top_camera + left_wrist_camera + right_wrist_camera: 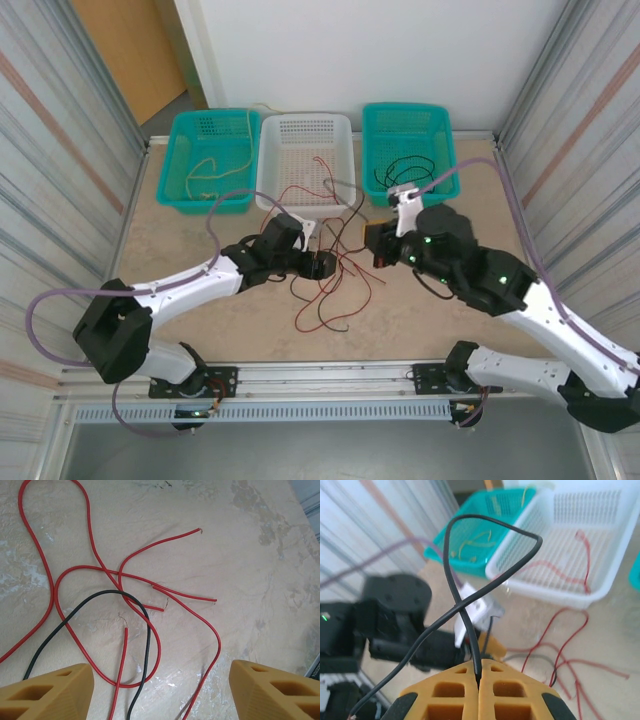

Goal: Untangle the cables

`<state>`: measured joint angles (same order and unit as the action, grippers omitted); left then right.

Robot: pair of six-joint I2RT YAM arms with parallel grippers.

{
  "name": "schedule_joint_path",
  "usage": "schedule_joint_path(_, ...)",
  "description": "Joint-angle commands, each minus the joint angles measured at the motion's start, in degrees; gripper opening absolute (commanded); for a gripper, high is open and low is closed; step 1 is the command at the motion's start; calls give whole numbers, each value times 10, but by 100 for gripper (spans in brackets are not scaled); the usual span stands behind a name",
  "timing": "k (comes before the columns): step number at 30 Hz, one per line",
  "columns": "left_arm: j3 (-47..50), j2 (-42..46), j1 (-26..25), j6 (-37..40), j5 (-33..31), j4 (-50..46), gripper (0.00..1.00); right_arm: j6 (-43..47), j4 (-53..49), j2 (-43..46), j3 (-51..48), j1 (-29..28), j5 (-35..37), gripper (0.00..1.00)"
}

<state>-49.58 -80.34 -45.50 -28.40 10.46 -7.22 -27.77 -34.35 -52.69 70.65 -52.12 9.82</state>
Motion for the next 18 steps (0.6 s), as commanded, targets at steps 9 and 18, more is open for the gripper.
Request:
schedule_joint_path(9,18,65,-3,-7,-23,-12,64,22,-24,-91,124,257,-79,0)
schedule_joint_path(18,18,121,-3,11,-58,-36,66,-6,8,-236,210,438,-193,0)
